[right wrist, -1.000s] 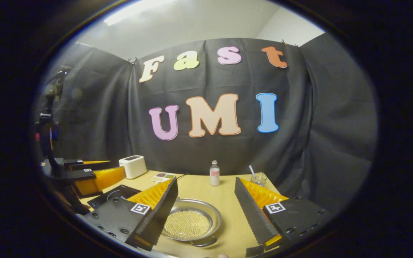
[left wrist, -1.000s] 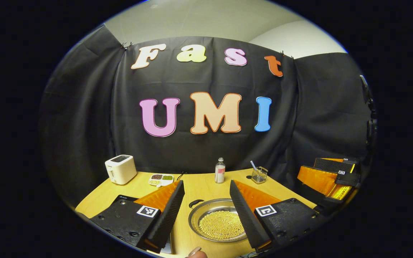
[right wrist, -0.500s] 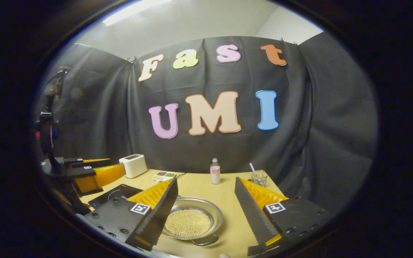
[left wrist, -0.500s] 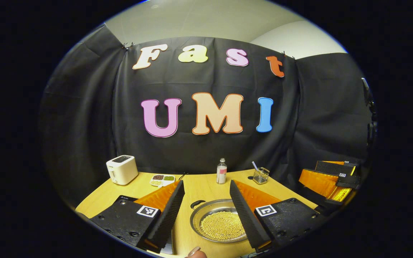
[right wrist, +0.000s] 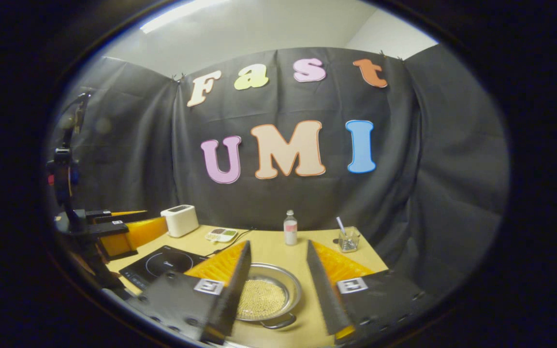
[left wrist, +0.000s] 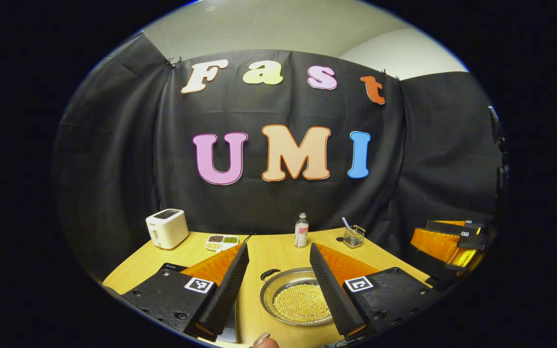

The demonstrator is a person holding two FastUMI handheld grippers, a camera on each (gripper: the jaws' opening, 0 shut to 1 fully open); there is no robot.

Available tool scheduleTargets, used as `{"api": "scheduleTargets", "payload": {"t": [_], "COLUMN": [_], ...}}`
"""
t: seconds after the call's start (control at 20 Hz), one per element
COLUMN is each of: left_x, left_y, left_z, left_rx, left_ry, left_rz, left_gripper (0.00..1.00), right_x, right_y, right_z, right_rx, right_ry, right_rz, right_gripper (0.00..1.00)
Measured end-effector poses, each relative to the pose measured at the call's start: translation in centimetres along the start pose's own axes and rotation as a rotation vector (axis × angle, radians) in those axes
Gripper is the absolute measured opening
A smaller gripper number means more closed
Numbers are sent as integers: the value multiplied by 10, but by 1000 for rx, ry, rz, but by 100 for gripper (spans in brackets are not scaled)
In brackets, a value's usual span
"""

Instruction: First push the handle of the pot to place it horizontally, then grasp the pot with both hands and set it on the induction cooktop.

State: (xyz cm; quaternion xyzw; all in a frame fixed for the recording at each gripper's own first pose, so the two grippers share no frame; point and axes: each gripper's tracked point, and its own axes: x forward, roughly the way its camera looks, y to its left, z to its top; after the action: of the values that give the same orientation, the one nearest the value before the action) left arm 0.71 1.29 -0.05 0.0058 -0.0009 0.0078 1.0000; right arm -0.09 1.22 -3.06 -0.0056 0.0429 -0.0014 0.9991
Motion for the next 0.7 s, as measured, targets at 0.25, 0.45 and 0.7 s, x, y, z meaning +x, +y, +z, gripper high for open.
{"api": "scheduleTargets", "payload": {"t": [0.25,0.45,0.7], "left_x": [0,-1,-2], "left_y": [2,2,5], "left_z": [1,-1,-5], "left_rx": [0,-16,-30], "left_ry": [-4,2,16], "left_rz": [-2,-6,3], "left_gripper": [83,83,83], "right_x": [-1,-1,0], "right_y": [6,11,16], "right_z": [0,-7,-11], "right_rx": [-13,-17,-15], "right_ry": [7,26,43], "right_rz": [8,22,37], "right_gripper": [40,43,40]}}
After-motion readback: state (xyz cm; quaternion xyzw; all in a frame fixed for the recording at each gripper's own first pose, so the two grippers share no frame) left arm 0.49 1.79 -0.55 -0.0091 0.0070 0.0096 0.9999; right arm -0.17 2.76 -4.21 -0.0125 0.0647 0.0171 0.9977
